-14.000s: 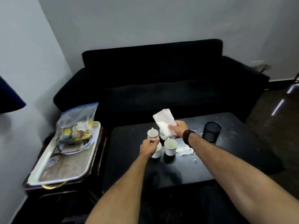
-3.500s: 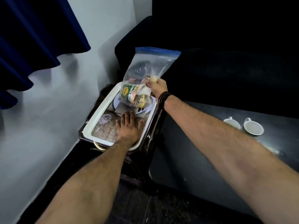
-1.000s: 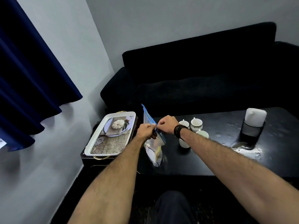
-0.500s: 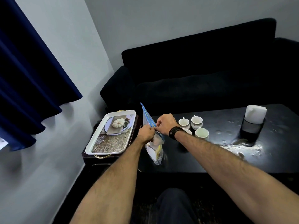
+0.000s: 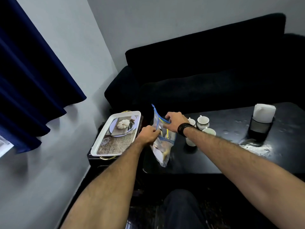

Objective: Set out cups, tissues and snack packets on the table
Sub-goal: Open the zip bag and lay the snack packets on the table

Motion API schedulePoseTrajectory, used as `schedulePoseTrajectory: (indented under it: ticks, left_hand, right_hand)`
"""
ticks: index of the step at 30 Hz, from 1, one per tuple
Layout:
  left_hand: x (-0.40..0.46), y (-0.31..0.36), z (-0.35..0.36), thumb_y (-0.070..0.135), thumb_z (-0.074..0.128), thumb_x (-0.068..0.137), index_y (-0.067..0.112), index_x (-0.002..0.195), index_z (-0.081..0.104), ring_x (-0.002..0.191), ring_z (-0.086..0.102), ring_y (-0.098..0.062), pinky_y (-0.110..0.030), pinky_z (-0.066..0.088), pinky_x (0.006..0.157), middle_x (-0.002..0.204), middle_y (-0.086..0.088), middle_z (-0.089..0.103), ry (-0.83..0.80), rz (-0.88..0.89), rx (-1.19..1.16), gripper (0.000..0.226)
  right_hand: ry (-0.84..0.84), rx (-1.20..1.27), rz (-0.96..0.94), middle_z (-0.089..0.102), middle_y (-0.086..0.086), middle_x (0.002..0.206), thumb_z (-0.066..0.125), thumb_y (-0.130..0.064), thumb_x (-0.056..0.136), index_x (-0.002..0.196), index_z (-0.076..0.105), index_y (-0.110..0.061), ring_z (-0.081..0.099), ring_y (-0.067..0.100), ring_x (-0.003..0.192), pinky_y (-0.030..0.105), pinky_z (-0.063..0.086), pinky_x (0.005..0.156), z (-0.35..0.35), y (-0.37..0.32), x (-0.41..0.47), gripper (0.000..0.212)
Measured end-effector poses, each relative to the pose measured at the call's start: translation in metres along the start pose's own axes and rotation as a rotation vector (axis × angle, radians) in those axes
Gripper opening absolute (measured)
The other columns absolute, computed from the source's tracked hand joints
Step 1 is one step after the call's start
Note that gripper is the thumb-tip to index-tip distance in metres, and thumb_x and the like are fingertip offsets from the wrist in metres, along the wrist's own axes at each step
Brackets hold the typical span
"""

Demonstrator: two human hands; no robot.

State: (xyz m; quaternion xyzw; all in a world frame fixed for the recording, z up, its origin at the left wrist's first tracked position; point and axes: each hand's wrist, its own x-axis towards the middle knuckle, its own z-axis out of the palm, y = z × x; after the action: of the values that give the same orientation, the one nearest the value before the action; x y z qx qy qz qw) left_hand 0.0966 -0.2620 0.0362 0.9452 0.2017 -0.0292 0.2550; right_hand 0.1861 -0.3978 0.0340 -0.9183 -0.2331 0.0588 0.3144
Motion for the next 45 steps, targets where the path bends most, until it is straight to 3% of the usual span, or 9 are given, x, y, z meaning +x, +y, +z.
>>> schedulePoseTrajectory:
  ticks: [3, 9, 16, 22, 26, 30, 36, 42, 45]
  left_hand:
    - [0.001, 0.013, 0.000, 0.040, 0.051, 0.085, 0.013, 0.061, 0.056, 0.060, 0.066, -0.022, -0.029, 0.056, 0.065, 0.067, -0.007, 0.063, -0.027, -0.044, 0.067, 0.036]
    - [0.012, 0.013, -0.012, 0.048, 0.041, 0.097, 0.009, 0.116, 0.059, 0.108, 0.061, -0.036, -0.042, 0.049, 0.087, 0.116, -0.016, 0.063, 0.190, -0.070, 0.360, 0.048]
    - [0.008, -0.005, -0.030, 0.026, 0.046, 0.097, 0.009, 0.110, 0.064, 0.084, 0.057, -0.022, -0.031, 0.045, 0.074, 0.097, -0.006, 0.061, 0.345, -0.239, 0.390, 0.028]
    - [0.002, -0.007, -0.038, 0.026, 0.045, 0.095, 0.003, 0.110, 0.061, 0.091, 0.060, -0.028, -0.036, 0.046, 0.076, 0.102, -0.010, 0.063, 0.385, -0.259, 0.264, 0.032]
    - [0.006, -0.007, -0.027, 0.039, 0.049, 0.079, 0.006, 0.090, 0.065, 0.074, 0.072, -0.027, -0.038, 0.059, 0.078, 0.082, -0.011, 0.074, 0.249, -0.224, 0.022, 0.038]
    - [0.000, -0.001, -0.020, 0.008, 0.052, 0.079, -0.004, 0.097, 0.055, 0.046, 0.069, -0.022, -0.027, 0.056, 0.046, 0.069, -0.017, 0.070, 0.074, -0.199, -0.164, 0.022]
    - [-0.003, -0.014, -0.025, 0.015, 0.055, 0.080, 0.001, 0.135, 0.037, 0.051, 0.067, -0.023, -0.036, 0.060, 0.059, 0.096, -0.014, 0.067, 0.183, -0.239, -0.162, 0.060]
    - [-0.007, -0.015, -0.025, 0.013, 0.063, 0.084, 0.004, 0.110, 0.048, 0.050, 0.061, -0.019, -0.037, 0.059, 0.059, 0.091, -0.017, 0.065, 0.120, -0.167, -0.290, 0.031]
    - [-0.004, -0.022, -0.023, 0.033, 0.068, 0.090, 0.004, 0.111, 0.050, 0.058, 0.056, -0.018, -0.035, 0.057, 0.060, 0.076, -0.012, 0.060, 0.039, -0.111, -0.488, 0.040]
  right_hand:
    - [0.037, -0.041, -0.038, 0.062, 0.000, 0.083, 0.066, -0.035, 0.084, 0.084, 0.065, -0.021, 0.066, 0.027, 0.084, 0.028, 0.044, 0.066, 0.002, -0.008, 0.003, 0.014]
    - [0.019, -0.051, -0.146, 0.067, 0.004, 0.083, 0.060, -0.031, 0.084, 0.075, 0.063, -0.018, 0.066, 0.029, 0.080, 0.033, 0.050, 0.066, 0.005, -0.009, 0.002, 0.016]
    - [0.248, 0.007, 0.269, 0.067, 0.018, 0.103, 0.057, -0.017, 0.080, 0.097, 0.066, -0.009, 0.065, 0.039, 0.097, 0.037, 0.051, 0.079, -0.016, 0.032, 0.010, 0.021]
    - [0.127, 0.033, 0.272, 0.065, 0.014, 0.112, 0.057, -0.024, 0.083, 0.107, 0.062, -0.012, 0.065, 0.036, 0.101, 0.037, 0.051, 0.082, -0.013, 0.022, 0.010, 0.027]
    - [-0.067, 0.186, 0.254, 0.067, 0.012, 0.096, 0.074, -0.028, 0.072, 0.109, 0.048, -0.013, 0.070, 0.027, 0.067, 0.031, 0.056, 0.055, -0.013, 0.000, 0.006, 0.048]
    - [-0.176, 0.240, 0.236, 0.055, 0.008, 0.086, 0.068, 0.003, 0.074, 0.118, 0.041, -0.009, 0.058, 0.019, 0.050, 0.019, 0.041, 0.030, -0.012, -0.015, 0.000, 0.053]
    - [0.000, 0.121, 0.275, 0.059, 0.016, 0.118, 0.063, -0.005, 0.078, 0.120, 0.048, -0.009, 0.065, 0.037, 0.102, 0.040, 0.058, 0.073, -0.014, 0.002, -0.005, 0.044]
    - [0.129, -0.176, 0.043, 0.051, 0.015, 0.123, 0.067, -0.003, 0.076, 0.123, 0.044, -0.010, 0.056, 0.037, 0.111, 0.041, 0.048, 0.082, -0.007, 0.005, -0.008, 0.053]
    - [0.231, -0.338, -0.183, 0.048, 0.011, 0.119, 0.069, -0.005, 0.070, 0.120, 0.051, -0.012, 0.049, 0.031, 0.108, 0.039, 0.048, 0.086, -0.009, 0.007, -0.003, 0.053]
